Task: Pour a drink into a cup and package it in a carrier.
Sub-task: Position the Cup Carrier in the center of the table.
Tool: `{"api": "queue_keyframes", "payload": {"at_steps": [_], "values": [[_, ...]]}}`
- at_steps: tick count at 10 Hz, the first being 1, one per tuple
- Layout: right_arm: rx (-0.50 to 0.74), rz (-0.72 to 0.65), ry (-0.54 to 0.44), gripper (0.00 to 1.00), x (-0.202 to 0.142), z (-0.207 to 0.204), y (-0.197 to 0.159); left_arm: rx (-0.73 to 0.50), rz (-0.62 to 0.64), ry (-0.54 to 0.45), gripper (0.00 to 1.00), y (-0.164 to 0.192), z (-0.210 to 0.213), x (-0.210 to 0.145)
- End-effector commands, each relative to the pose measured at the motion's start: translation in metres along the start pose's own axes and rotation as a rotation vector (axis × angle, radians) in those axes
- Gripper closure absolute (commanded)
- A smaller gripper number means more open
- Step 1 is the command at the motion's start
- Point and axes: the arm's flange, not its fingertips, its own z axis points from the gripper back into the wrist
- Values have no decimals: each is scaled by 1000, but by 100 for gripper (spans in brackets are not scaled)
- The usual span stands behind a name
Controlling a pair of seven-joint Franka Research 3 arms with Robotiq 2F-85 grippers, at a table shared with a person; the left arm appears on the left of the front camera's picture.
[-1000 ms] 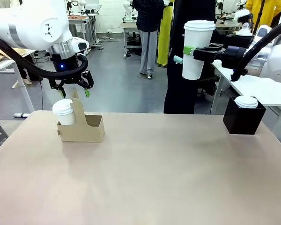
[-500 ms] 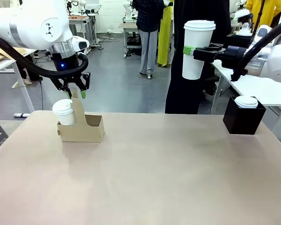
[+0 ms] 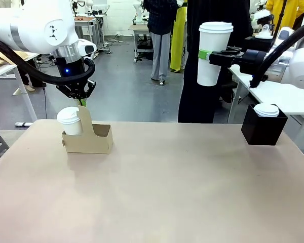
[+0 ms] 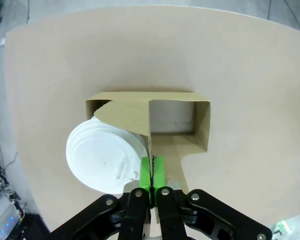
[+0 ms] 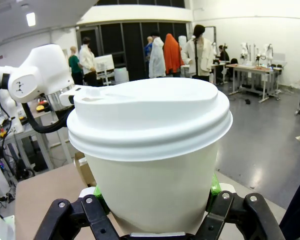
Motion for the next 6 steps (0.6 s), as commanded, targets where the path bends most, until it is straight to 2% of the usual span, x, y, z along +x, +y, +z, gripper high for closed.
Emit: {"api": "queue_keyframes", "payload": {"at_steps": [1, 2, 3, 6], "values": [[-1, 11, -4, 19, 3, -4, 0, 61, 9, 10, 100, -2, -2, -1], [-1, 11, -4, 19, 3, -4, 0, 66, -25, 22, 100, -4, -3, -1], [-1, 11, -4, 19, 3, -4, 0, 13, -5, 2, 100, 0, -1, 0], [-1, 11, -4, 19, 3, -4, 0, 23, -15, 3, 98, -2, 0, -1]]}}
